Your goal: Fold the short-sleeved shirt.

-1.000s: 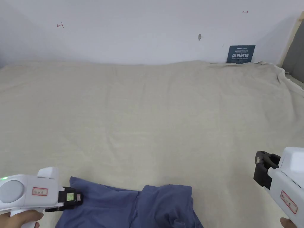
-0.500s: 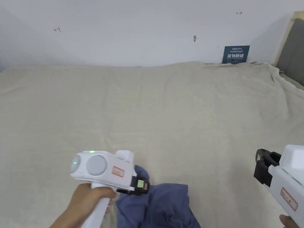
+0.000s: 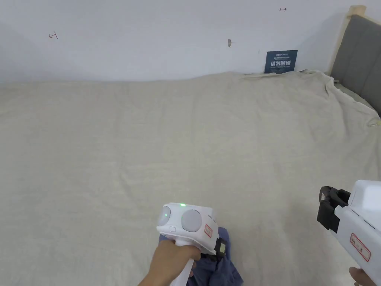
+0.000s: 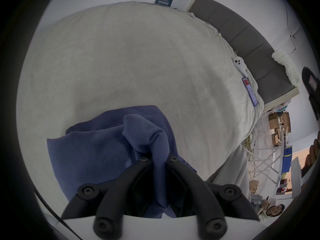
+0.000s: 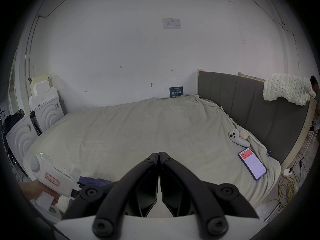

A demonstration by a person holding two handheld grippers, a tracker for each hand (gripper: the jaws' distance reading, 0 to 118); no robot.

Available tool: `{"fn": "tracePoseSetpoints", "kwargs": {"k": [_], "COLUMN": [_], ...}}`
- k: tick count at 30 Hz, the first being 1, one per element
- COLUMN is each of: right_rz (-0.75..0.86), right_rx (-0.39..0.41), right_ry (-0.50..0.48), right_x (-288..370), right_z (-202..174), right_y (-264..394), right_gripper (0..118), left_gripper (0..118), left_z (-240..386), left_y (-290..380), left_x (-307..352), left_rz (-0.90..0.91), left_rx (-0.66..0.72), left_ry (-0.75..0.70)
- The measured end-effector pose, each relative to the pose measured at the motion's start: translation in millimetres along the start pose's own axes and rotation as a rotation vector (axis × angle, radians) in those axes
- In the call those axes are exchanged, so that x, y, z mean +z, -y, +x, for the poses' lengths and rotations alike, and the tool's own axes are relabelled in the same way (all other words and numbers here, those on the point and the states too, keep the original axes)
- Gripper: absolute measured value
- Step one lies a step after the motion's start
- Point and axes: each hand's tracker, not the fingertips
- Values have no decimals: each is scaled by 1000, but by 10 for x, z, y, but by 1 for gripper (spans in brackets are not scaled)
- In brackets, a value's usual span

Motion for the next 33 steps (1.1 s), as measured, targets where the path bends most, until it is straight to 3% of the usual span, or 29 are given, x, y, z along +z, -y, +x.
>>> {"fn": "tracePoseSetpoints", "kwargs": {"k": [4,6,8,10,13,17,24,27,29,31,33], "right_rz": [0,-1,-1,0,5,12,21,22,21,19,16], "right_rx": [-3,0,2,5,8,13,20,22,22,22,21], "right_ry": [3,3,2,1,-1,-1,3,3,2,2,2], "right_x": [2,1,-9,-10,7,33,53,54,48,44,40], "right_z": [8,1,2,-12,-36,-57,-75,-84,-91,-98,-101], "right_y": [1,-2,-5,-17,-41,-78,-119,-129,-131,-130,-123], "right_gripper": [1,1,1,1,1,1,1,1,1,1,1], "left_gripper": [12,20,45,79,106,108,108,101,72,24,8], "left_z": [22,15,40,66,81,-36,-487,-628,-686,-740,-774], "left_y": [26,22,25,26,33,79,224,341,445,540,626], "left_x": [-28,36,124,273,549,976,1287,1257,1213,1118,1014], "left_rz": [5,9,25,57,131,277,420,492,534,547,550], "left_rx": [-1,0,-3,-2,-14,-19,0,-38,-60,-73,-84], "left_ry": [-16,-11,-2,44,89,129,-39,-138,-175,-197,-205]}}
